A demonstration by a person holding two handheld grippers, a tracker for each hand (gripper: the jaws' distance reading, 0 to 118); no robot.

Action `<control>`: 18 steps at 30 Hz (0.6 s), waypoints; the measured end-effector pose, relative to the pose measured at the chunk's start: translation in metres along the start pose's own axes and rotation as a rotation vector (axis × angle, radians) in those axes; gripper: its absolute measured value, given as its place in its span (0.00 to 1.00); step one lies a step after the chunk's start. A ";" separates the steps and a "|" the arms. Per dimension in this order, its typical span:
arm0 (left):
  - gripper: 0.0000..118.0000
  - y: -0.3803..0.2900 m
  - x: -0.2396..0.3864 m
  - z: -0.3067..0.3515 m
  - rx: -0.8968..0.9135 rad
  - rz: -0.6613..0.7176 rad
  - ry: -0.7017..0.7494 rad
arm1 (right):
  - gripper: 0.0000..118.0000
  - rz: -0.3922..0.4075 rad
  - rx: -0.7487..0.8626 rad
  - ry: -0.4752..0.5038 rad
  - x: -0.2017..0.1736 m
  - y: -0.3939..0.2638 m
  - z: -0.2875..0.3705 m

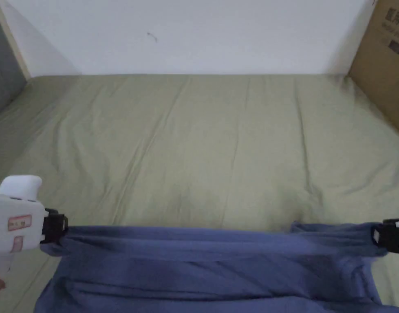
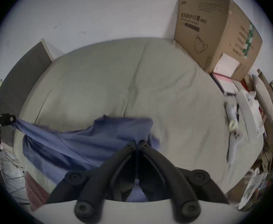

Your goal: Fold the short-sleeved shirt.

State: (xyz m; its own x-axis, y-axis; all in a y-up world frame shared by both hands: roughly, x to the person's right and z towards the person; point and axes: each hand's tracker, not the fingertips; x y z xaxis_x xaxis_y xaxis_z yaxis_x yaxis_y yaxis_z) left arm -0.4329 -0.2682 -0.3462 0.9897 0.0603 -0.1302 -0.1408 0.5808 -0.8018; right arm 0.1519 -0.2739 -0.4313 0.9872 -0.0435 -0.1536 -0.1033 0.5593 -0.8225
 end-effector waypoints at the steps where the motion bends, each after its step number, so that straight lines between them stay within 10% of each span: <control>1: 0.03 -0.015 -0.001 0.001 -0.031 -0.016 0.019 | 0.01 -0.004 -0.036 -0.004 0.000 -0.020 0.005; 10: 0.07 -0.130 -0.005 -0.013 -0.186 0.106 -0.002 | 0.01 -0.087 -0.185 -0.009 0.007 -0.147 0.007; 12: 0.41 -0.135 -0.006 -0.012 -0.156 0.142 -0.010 | 0.04 -0.041 -0.144 -0.008 0.001 -0.153 0.007; 13: 0.78 -0.134 -0.006 -0.011 -0.143 0.146 -0.005 | 0.20 -0.027 -0.146 -0.029 -0.003 -0.150 0.007; 14: 0.95 -0.133 -0.006 -0.010 -0.147 0.151 0.000 | 0.37 -0.022 -0.153 -0.049 -0.005 -0.147 0.008; 18: 0.94 -0.123 -0.006 0.016 -0.069 0.183 -0.031 | 0.52 0.005 -0.083 -0.092 -0.019 -0.131 0.027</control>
State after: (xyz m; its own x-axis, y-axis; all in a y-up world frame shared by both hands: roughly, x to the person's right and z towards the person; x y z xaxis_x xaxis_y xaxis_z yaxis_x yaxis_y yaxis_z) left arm -0.4207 -0.3272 -0.2378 0.9475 0.1855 -0.2603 -0.3191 0.5008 -0.8046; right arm 0.1496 -0.3239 -0.3058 0.9932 0.0370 -0.1104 -0.1144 0.4887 -0.8649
